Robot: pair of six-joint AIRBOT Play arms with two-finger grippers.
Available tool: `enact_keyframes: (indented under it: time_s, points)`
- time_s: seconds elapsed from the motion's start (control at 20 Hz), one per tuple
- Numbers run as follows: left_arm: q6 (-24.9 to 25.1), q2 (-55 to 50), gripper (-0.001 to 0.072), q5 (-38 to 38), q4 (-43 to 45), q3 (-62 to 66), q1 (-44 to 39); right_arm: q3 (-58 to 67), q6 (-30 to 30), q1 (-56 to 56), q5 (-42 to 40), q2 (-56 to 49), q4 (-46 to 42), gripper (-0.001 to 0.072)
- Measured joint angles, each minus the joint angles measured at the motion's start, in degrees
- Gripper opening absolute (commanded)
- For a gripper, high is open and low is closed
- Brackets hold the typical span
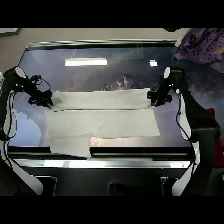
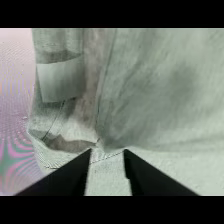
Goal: Fold the clothes and pants, and hang the long-sleeved shirts on hangers.
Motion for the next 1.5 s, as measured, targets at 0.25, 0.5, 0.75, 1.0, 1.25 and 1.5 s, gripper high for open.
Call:
enact_keyframes:
  time_s: [0.25,0.5,0.75,1.0,1.25,1.5]
  points:
    - [-0.79,6.88,0.0712,0.26,0.46,0.98,3.19,-0.07,-4.02,-1.60,4.11,5.77,-0.04,0.0532]
    - [0.50,24.65,0.0711,4.98,-7.28,-21.18,17.49,-9.64,-9.40,-11.45,3.41,17.97,7.30,0.0514]
    - [11.19,43.56,0.0711,16.31,-20.87,-57.57,30.49,-31.65,-15.23,-18.34,-3.69,29.94,14.58,0.0515]
    - [22.75,52.92,0.0708,23.56,-29.31,-80.46,33.94,-43.67,-19.21,-19.76,-8.24,34.84,19.17,0.0515]
    - [28.24,55.01,0.0705,25.83,-30.75,-88.76,34.64,-46.21,-20.70,-20.00,-10.49,35.89,20.96,0.0514]
    - [29.51,55.41,0.0705,25.77,-30.27,-90.47,34.47,-46.71,-21.29,-20.04,-11.98,36.11,21.42,0.0514]
